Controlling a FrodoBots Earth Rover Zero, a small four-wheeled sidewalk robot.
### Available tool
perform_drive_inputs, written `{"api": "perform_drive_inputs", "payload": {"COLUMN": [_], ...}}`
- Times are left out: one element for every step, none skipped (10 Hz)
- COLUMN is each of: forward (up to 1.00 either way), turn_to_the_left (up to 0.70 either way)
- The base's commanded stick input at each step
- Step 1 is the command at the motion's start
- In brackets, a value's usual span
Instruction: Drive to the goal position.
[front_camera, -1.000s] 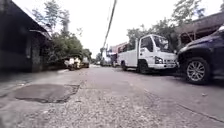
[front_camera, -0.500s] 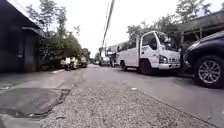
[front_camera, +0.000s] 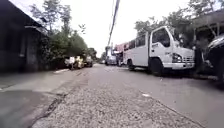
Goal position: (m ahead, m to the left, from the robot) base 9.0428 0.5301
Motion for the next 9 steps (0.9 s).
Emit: {"api": "perform_drive_inputs", "payload": {"forward": [1.00,1.00,1.00,1.00,1.00,1.00,1.00,1.00,1.00], "turn_to_the_left": [0.01,0.26,0.04,0.21,0.04,0.00,0.00,0.00,0.00]}}
